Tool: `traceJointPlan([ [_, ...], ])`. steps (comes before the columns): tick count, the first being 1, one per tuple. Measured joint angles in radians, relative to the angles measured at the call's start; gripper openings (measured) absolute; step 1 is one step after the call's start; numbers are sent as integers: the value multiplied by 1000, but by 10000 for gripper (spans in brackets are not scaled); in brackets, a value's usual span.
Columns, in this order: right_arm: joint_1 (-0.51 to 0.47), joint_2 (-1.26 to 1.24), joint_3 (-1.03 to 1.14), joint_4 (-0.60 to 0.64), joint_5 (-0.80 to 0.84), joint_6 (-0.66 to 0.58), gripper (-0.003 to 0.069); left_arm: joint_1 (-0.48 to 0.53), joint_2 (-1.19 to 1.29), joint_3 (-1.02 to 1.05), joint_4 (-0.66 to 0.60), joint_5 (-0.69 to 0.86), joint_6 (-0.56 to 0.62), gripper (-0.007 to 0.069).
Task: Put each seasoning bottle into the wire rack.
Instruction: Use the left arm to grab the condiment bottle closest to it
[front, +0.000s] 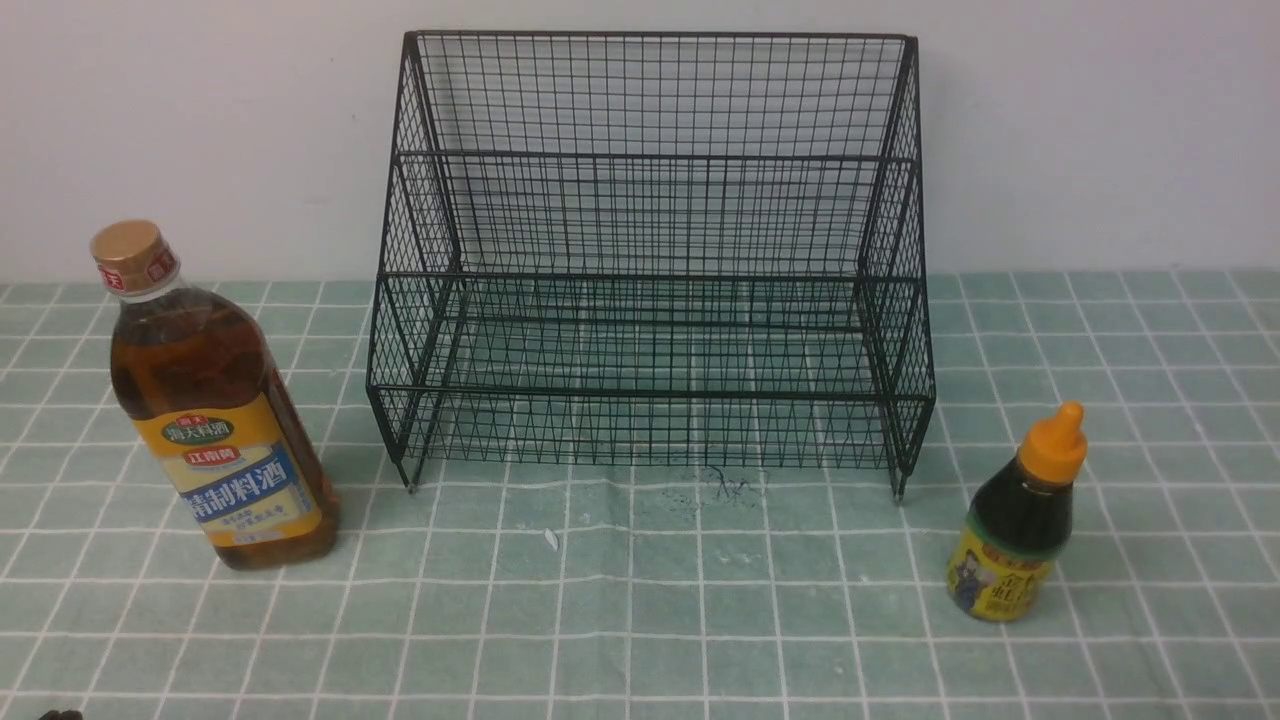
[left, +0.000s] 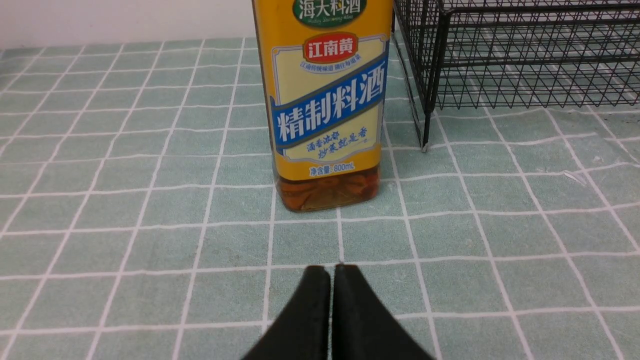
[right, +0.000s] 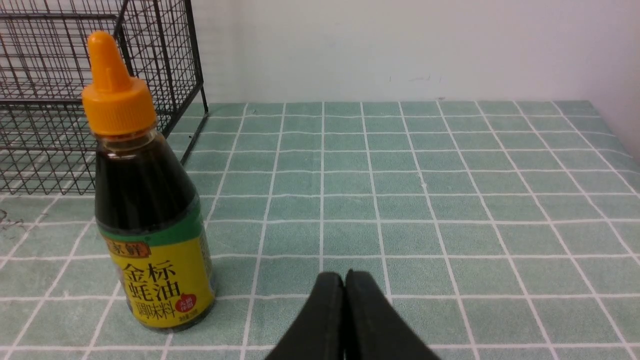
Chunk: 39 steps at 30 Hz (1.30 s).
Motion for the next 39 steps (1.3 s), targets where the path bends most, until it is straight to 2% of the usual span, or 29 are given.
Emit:
traceJointPlan([
  [11, 0, 0, 0, 0, 0, 0, -15, 0, 0, 0, 10, -13, -1, -6],
  [18, 0, 0, 0, 0, 0, 0, -15, 0, 0, 1, -111, -232, -83, -6],
  [24, 0, 0, 0, 0, 0, 0, -15, 0, 0, 1, -131, -390, -100, -6],
  [28, 0, 0, 0, 0, 0, 0, -15, 0, 0, 1, -131, -569, -126, -6],
  [29, 0, 0, 0, 0, 0, 0, -15, 0, 0, 1, -124, -674, -135, -6],
  [30, 0, 0, 0, 0, 0, 0, -15, 0, 0, -7, -113, -716, -140, -6],
  [33, 0, 0, 0, 0, 0, 0, -15, 0, 8, -81, -68, -728, -145, -6],
  [39, 0, 0, 0, 0, 0, 0, -15, 0, 182, -304, 22, -612, -149, 11],
])
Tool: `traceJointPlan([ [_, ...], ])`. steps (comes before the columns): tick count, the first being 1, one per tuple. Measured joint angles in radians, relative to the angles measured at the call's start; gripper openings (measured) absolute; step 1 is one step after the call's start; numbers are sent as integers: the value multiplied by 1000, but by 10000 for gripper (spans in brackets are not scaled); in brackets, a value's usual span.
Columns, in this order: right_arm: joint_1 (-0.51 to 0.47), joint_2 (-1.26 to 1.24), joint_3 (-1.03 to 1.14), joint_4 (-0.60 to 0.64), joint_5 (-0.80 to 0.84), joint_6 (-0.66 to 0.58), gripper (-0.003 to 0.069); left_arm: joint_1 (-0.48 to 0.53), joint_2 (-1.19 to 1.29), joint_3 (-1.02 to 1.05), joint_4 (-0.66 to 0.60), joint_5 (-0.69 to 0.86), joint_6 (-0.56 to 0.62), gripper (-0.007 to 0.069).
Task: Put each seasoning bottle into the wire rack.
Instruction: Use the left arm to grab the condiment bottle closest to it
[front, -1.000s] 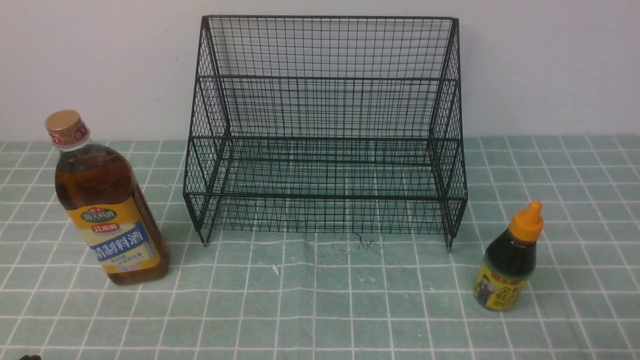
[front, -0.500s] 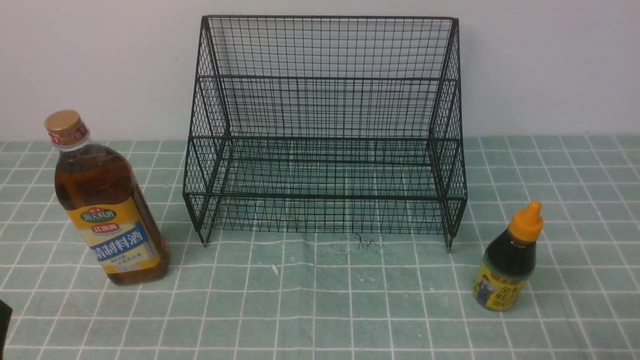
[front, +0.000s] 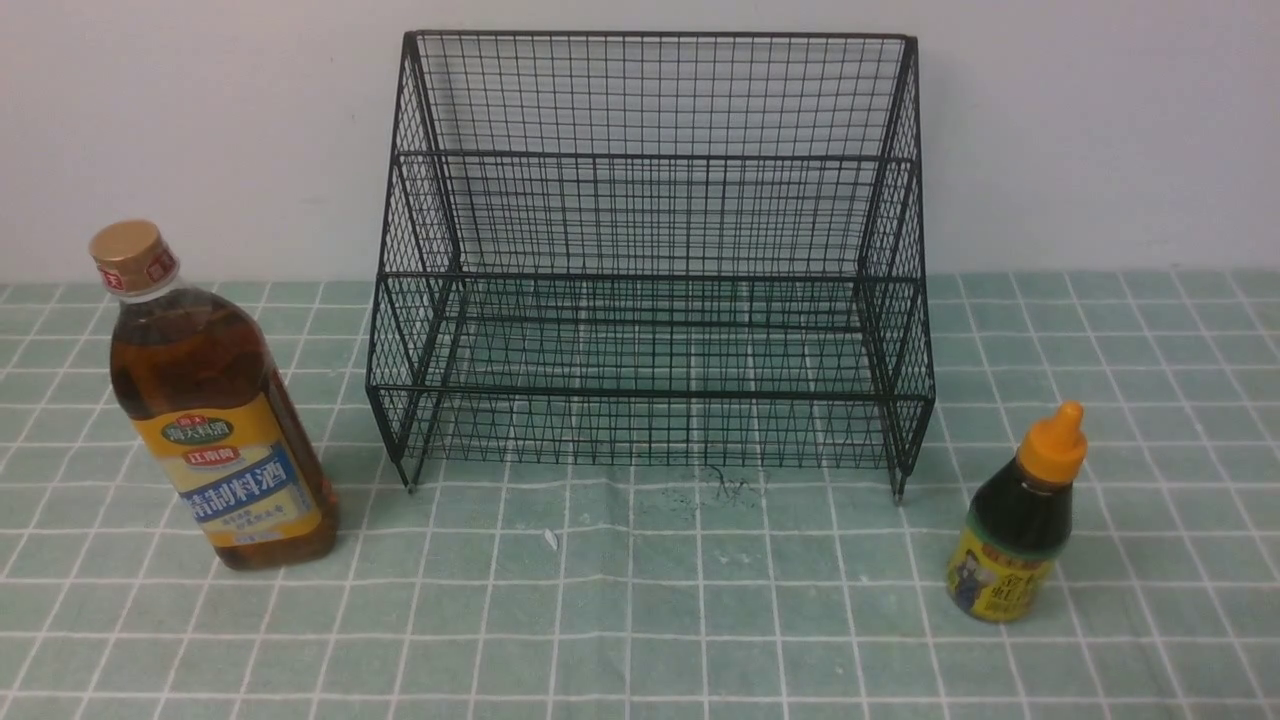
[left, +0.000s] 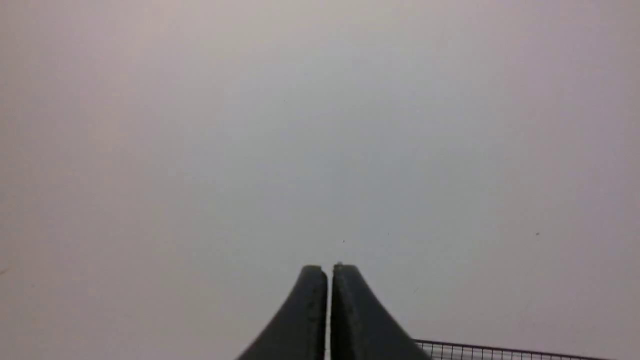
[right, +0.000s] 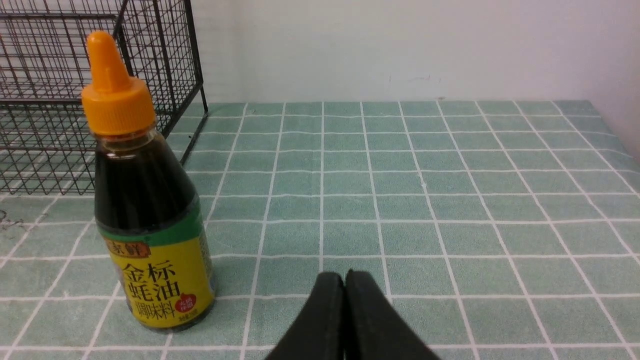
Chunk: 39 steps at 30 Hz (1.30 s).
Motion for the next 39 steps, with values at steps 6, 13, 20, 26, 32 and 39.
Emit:
traceJointPlan([
  [6, 0, 0, 0, 0, 0, 0, -15, 0, 351, -181, 21, 54, -1, 157],
  [13, 0, 0, 0, 0, 0, 0, -15, 0, 662, -294, 23, -2, -1, 422],
  [20, 0, 0, 0, 0, 0, 0, -15, 0, 902, -324, 23, -141, -1, 566],
  [26, 0, 0, 0, 0, 0, 0, -15, 0, 1062, -326, -5, -264, 23, 574],
  [32, 0, 0, 0, 0, 0, 0, -15, 0, 1201, -326, -70, -348, 32, 567],
  [39, 0, 0, 0, 0, 0, 0, -15, 3, 1228, -328, -18, -360, 58, 301],
])
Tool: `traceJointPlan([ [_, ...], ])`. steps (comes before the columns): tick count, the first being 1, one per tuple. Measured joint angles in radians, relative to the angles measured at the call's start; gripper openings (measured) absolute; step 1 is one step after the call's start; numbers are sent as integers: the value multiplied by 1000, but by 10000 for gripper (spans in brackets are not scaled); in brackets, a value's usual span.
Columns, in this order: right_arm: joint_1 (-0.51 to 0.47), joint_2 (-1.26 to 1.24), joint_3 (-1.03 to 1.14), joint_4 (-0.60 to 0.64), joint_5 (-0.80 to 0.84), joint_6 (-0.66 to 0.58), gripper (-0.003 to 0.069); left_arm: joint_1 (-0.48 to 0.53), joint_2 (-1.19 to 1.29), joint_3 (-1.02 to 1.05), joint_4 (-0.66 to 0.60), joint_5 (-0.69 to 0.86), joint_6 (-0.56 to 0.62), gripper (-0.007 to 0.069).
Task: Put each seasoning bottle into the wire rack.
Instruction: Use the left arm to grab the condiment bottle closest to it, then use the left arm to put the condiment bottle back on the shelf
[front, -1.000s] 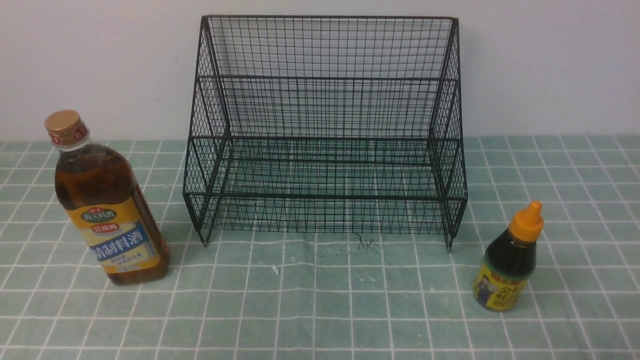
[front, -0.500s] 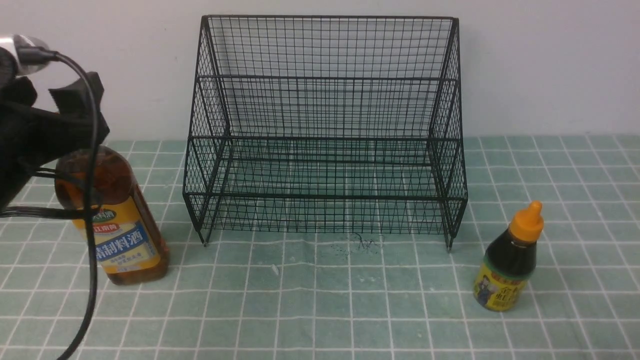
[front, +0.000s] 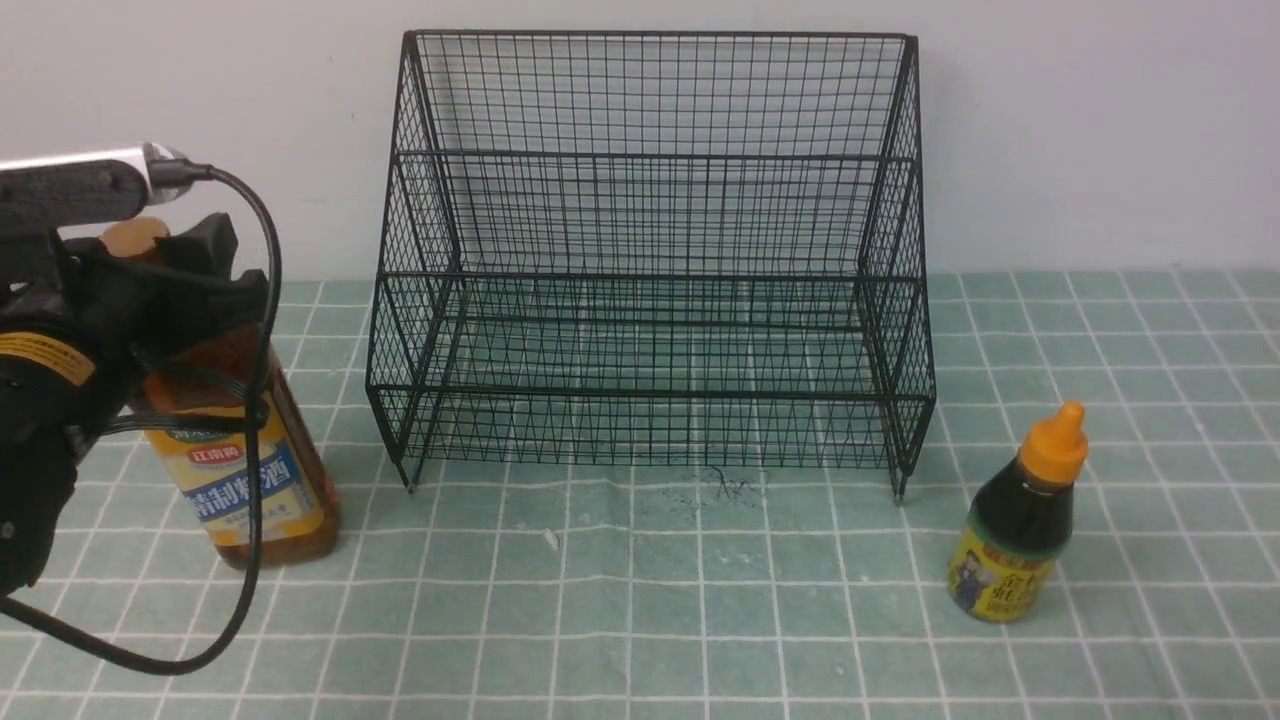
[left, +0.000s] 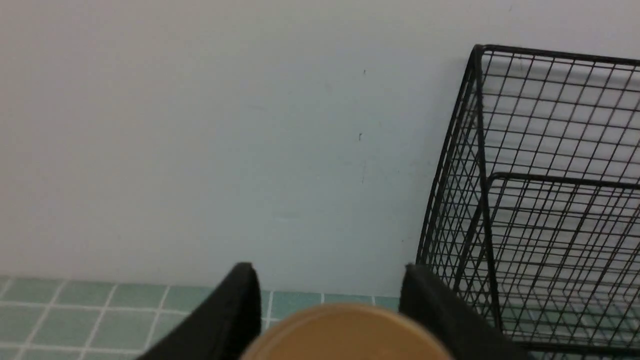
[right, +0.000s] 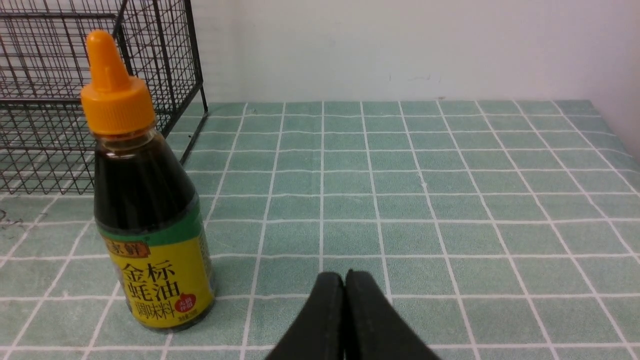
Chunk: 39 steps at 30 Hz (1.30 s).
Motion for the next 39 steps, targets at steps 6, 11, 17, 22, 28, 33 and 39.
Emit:
traceJointPlan([
  [6, 0, 0, 0, 0, 0, 0, -15, 1, -54, -2, 28, 88, -5, 305],
  [11, 0, 0, 0, 0, 0, 0, -15, 0, -168, -75, 27, 270, -12, 305],
  [17, 0, 0, 0, 0, 0, 0, -15, -5, -254, -267, 36, 340, -26, 305],
  [22, 0, 0, 0, 0, 0, 0, -15, -63, -241, -433, 73, 367, -64, 305],
  [28, 0, 0, 0, 0, 0, 0, -15, -164, -121, -590, 101, 387, -87, 305],
  [33, 0, 0, 0, 0, 0, 0, -15, -221, 29, -713, 140, 404, -87, 305],
  [39, 0, 0, 0, 0, 0, 0, -15, -242, 161, -811, 148, 406, -89, 305],
])
